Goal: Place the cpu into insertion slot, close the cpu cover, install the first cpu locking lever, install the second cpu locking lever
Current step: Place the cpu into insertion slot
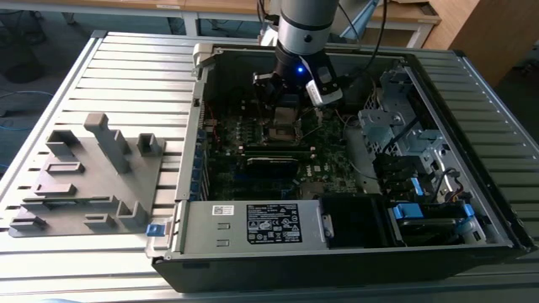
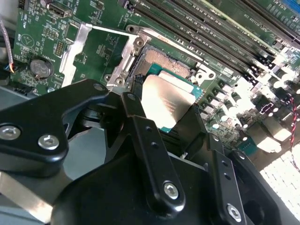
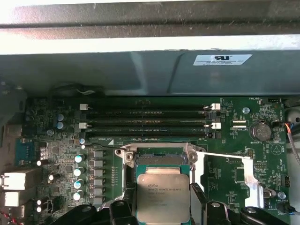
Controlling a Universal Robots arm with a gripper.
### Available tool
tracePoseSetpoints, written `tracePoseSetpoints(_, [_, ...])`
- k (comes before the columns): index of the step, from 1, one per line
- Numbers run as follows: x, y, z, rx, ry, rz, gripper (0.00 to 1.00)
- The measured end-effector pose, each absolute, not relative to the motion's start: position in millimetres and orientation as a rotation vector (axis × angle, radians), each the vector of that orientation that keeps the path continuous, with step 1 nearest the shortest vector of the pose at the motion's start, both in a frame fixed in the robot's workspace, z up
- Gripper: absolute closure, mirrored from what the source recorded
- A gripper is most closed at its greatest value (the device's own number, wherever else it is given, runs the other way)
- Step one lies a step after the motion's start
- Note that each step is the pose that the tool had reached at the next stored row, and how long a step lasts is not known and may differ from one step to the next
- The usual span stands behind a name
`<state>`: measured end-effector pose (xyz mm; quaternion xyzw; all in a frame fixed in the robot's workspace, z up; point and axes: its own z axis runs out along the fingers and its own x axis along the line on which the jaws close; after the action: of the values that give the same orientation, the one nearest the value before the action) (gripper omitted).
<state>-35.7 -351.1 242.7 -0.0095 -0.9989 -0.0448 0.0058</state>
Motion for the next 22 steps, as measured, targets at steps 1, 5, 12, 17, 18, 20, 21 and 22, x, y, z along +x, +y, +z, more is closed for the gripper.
tracePoseSetpoints(1, [-35.7,-351.1,242.6,-0.030,-3.127,-0.140,0.46])
tracePoseSetpoints(5, [-35.7,-351.0,241.8,-0.062,-3.127,-0.141,0.46])
tracePoseSetpoints(12, [-35.7,-351.1,239.1,-0.260,-3.123,-0.142,0.46])
tracePoseSetpoints(17, [-35.7,-351.0,238.3,-0.403,-3.112,-0.142,0.46])
tracePoseSetpoints(18, [-35.7,-351.1,238.2,-0.431,-3.109,-0.142,0.46])
tracePoseSetpoints(20, [-35.7,-351.0,237.9,-0.487,-3.102,-0.142,0.46])
tracePoseSetpoints(21, [-35.7,-351.0,237.7,-0.517,-3.098,-0.142,0.46])
tracePoseSetpoints(22, [-35.7,-351.0,237.6,-0.545,-3.094,-0.142,0.46])
